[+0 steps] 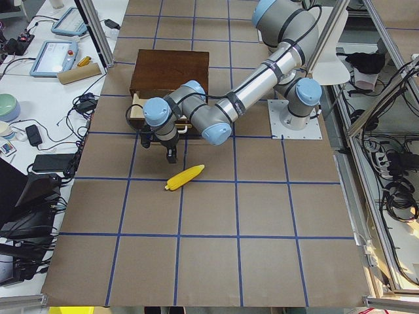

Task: Open drawer and put corn inside
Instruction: 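Release the handle and move the left gripper over the yellow corn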

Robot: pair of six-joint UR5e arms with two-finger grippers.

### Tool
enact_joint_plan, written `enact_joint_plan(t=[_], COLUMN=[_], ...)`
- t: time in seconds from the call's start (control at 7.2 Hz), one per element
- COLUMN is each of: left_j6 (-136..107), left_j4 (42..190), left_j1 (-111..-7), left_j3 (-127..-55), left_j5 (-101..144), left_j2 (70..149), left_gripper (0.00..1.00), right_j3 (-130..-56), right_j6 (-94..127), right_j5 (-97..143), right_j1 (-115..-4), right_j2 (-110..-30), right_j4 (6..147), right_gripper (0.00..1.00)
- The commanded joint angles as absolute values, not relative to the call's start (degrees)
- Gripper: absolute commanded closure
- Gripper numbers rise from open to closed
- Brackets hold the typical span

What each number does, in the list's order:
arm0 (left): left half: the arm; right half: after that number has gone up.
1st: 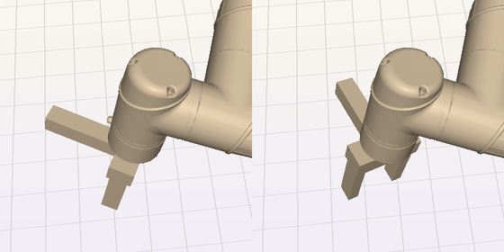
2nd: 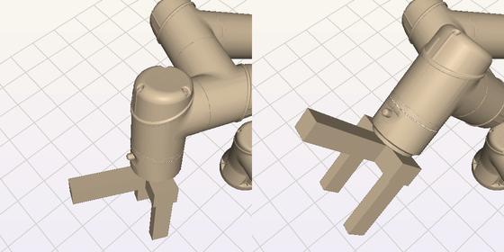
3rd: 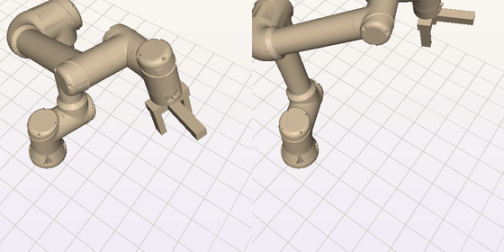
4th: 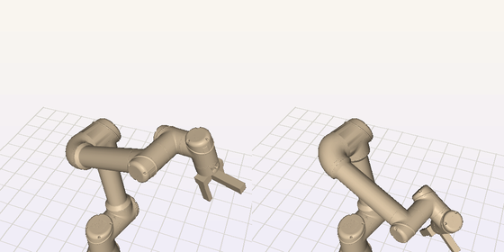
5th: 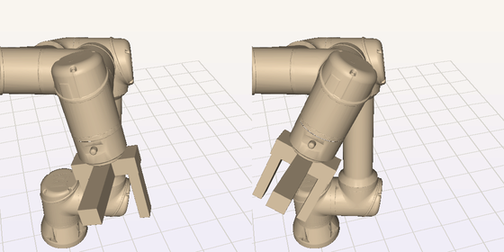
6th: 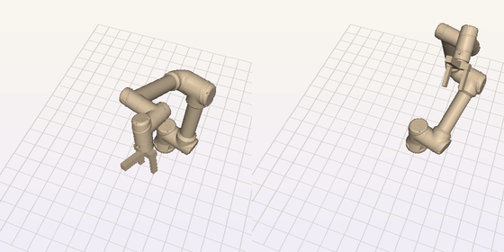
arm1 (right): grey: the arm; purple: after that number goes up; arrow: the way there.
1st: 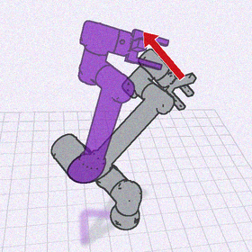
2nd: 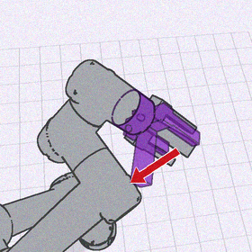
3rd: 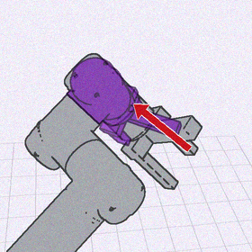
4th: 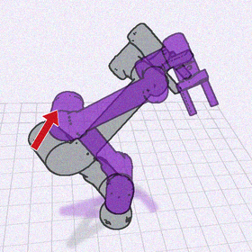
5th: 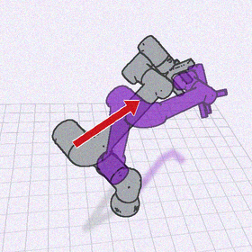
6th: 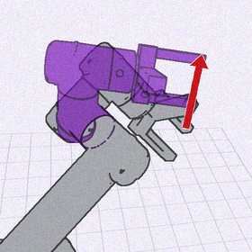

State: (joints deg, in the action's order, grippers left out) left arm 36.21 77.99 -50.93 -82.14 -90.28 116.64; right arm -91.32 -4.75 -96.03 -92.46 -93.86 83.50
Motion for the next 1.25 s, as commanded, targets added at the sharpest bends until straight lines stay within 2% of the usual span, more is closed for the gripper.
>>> enact_joint_plan(t=[0.0,0.56,1.11], left_j6=[36.5,41.2,43.9], left_j4=[69.2,55.7,53.4], left_j1=[-49.8,-48.3,-46.8], left_j3=[-84.8,-92.2,-92.5], left_j5=[-93.6,-92.9,-90.1], left_j2=[118.2,119.9,123.7], left_gripper=[0.0,0.0,0.0], right_j3=[-91.3,-91.3,-91.3], right_j6=[-4.8,-4.7,-4.7], right_j5=[-96.1,-96.1,-96.1], right_j1=[-92.5,-92.5,-92.5], right_j2=[-93.9,-93.8,-93.8], right_j4=[83.5,83.5,83.5], right_gripper=[0.0,0.0,0.0])
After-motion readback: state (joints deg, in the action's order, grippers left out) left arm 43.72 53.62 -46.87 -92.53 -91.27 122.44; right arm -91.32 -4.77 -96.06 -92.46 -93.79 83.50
